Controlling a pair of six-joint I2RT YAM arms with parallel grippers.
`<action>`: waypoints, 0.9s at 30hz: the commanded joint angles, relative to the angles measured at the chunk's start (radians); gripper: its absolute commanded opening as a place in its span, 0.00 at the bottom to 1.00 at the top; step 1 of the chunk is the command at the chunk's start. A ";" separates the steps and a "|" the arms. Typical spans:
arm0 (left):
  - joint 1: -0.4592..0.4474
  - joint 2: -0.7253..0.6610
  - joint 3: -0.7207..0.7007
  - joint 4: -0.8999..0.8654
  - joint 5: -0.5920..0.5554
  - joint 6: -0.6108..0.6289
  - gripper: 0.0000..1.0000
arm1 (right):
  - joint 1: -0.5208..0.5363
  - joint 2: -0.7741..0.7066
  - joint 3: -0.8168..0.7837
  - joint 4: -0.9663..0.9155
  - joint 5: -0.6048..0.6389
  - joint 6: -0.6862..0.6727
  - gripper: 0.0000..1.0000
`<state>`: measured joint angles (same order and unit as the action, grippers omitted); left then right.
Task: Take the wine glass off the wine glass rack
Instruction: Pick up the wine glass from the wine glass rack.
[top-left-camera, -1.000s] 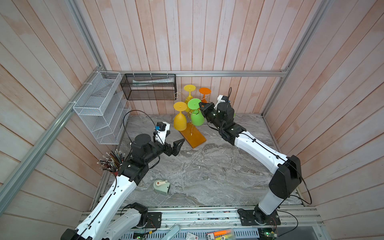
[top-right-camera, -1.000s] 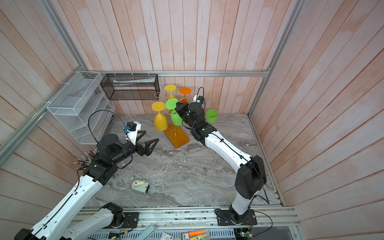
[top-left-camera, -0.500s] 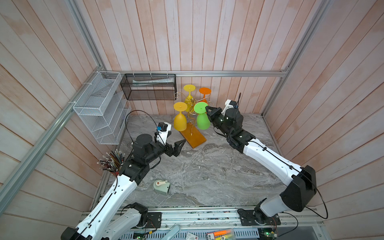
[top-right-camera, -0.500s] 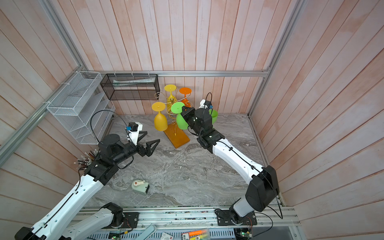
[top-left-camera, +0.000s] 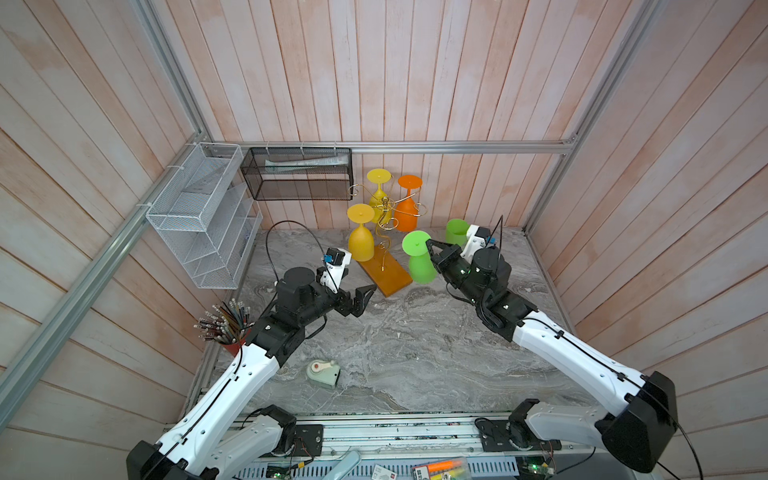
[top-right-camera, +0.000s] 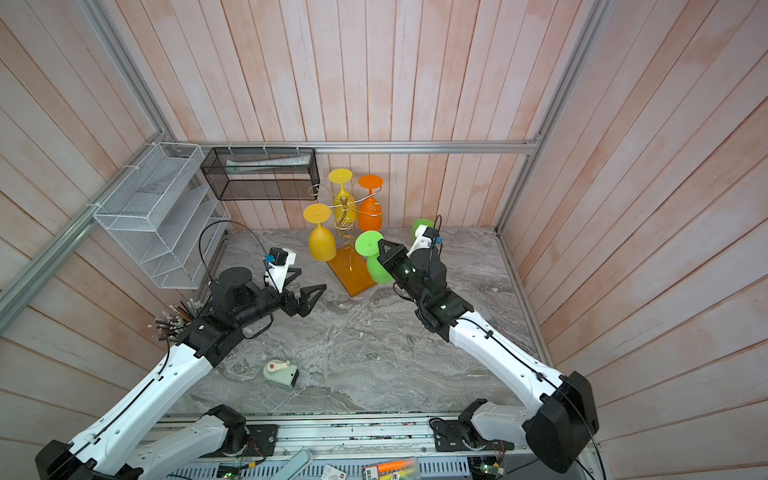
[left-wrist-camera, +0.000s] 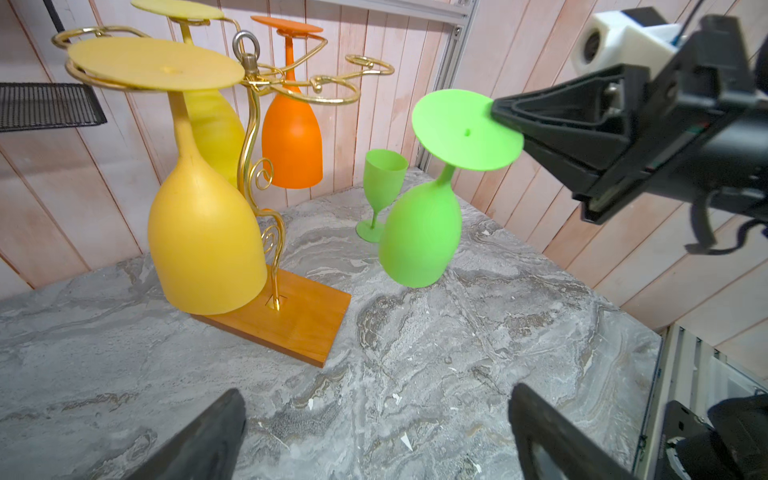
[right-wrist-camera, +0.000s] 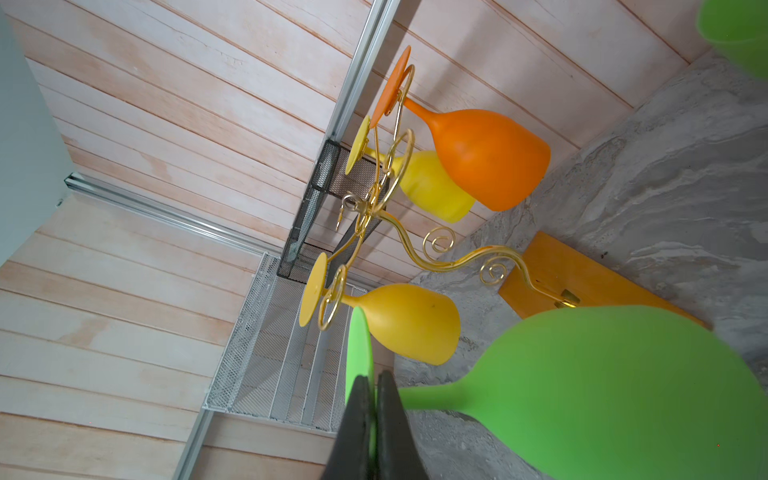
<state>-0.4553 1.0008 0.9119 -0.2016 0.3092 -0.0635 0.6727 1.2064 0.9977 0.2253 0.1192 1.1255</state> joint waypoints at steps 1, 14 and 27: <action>-0.006 0.008 0.055 -0.034 -0.006 0.005 1.00 | 0.030 -0.080 -0.055 -0.008 0.030 -0.106 0.00; -0.008 0.054 0.186 -0.179 -0.029 -0.069 1.00 | 0.082 -0.189 -0.156 -0.022 -0.064 -0.390 0.00; -0.008 0.001 0.214 -0.443 -0.020 -0.455 1.00 | 0.304 -0.137 -0.141 -0.100 -0.006 -0.807 0.00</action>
<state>-0.4595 1.0382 1.1423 -0.5770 0.2867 -0.3702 0.9356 1.0512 0.8452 0.1478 0.0650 0.4564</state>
